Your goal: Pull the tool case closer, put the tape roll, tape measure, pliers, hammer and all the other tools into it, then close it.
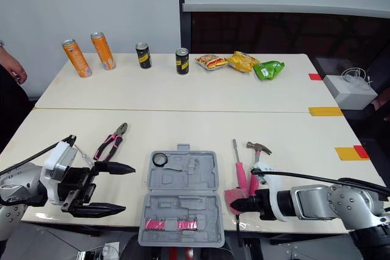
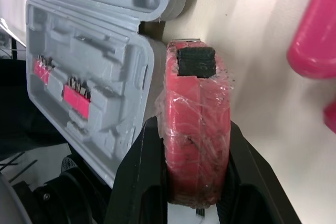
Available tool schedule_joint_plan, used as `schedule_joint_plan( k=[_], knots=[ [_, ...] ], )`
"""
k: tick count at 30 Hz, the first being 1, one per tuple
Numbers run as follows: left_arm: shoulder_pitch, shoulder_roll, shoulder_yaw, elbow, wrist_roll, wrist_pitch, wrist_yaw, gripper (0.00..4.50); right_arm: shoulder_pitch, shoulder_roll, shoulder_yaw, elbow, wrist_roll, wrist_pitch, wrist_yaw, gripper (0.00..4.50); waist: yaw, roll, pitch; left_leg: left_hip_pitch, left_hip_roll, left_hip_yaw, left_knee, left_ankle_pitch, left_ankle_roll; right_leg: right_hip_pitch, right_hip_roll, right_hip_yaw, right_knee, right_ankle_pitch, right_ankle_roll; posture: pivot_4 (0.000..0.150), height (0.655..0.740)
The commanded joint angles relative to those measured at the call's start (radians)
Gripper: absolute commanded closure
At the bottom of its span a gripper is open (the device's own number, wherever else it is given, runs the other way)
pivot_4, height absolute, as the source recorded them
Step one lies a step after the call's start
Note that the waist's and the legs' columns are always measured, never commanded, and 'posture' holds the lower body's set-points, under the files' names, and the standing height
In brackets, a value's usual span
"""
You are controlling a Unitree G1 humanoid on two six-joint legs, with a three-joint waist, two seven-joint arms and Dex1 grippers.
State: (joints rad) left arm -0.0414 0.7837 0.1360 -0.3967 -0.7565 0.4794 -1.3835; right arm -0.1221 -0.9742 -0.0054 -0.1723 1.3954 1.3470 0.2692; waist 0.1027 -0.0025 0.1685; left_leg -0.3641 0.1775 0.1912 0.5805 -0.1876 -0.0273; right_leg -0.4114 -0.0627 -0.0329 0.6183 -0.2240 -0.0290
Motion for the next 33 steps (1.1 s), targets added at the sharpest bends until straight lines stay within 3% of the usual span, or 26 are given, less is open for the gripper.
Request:
schedule_joint_plan(
  k=[1, 18, 20, 26, 31, 33],
  knots=[
    [0.017, 0.013, 0.006, -0.002, 0.001, -0.030, -0.022, 0.00, -0.023, 0.027, -0.005, 0.004, -0.046, 0.025, 0.026, 3.98, 0.000, 0.000, 0.000, 0.000, 0.000, 0.000, 0.000, 0.000, 0.000, 0.000, 0.000, 0.000, 0.000, 0.000, 0.000, 0.150, 0.7400],
    [0.035, 0.036, 0.013, 0.043, 0.024, -0.108, -0.072, 0.00, 0.006, 0.113, -0.078, -0.005, -0.138, 0.106, 0.051, 3.98, 0.000, 0.001, -0.001, 0.002, 0.001, 0.001, 0.002, 0.000, 0.000, 0.000, 0.000, 0.002, 0.004, 0.000, -0.001, 0.150, 0.7400],
    [0.039, 0.037, 0.014, 0.056, 0.028, -0.122, -0.080, 0.00, 0.008, 0.115, -0.080, -0.009, -0.158, 0.107, 0.059, 2.92, 0.000, 0.001, -0.001, 0.002, 0.001, 0.002, 0.003, 0.000, 0.000, 0.000, 0.000, 0.002, 0.004, 0.000, -0.001, 0.150, 0.7400],
    [0.069, 0.036, 0.020, 0.071, 0.037, -0.155, -0.094, 0.00, 0.035, 0.092, -0.168, -0.047, -0.148, 0.121, 0.100, 1.01, 0.003, 0.002, -0.002, 0.002, 0.001, 0.002, 0.004, 0.000, 0.000, 0.001, 0.000, 0.002, 0.004, 0.000, -0.001, 0.150, 0.7400],
    [0.085, 0.028, 0.029, 0.072, 0.023, -0.157, -0.084, 0.00, 0.147, -0.061, -0.190, -0.215, -0.247, 0.043, 0.239, 1.01, 0.009, 0.004, -0.003, 0.002, 0.000, 0.002, 0.005, 0.000, 0.000, 0.001, -0.001, 0.002, 0.004, 0.000, -0.001, 0.150, 0.7400],
    [0.092, 0.026, 0.035, 0.069, 0.004, -0.140, -0.074, 0.00, 0.231, -0.142, -0.192, -0.274, -0.365, -0.098, 0.335, 1.01, 0.013, 0.004, -0.004, 0.002, 0.001, 0.001, 0.004, 0.000, 0.000, 0.001, -0.001, 0.002, 0.003, 0.000, 0.000, 0.150, 0.7400]
  ],
)
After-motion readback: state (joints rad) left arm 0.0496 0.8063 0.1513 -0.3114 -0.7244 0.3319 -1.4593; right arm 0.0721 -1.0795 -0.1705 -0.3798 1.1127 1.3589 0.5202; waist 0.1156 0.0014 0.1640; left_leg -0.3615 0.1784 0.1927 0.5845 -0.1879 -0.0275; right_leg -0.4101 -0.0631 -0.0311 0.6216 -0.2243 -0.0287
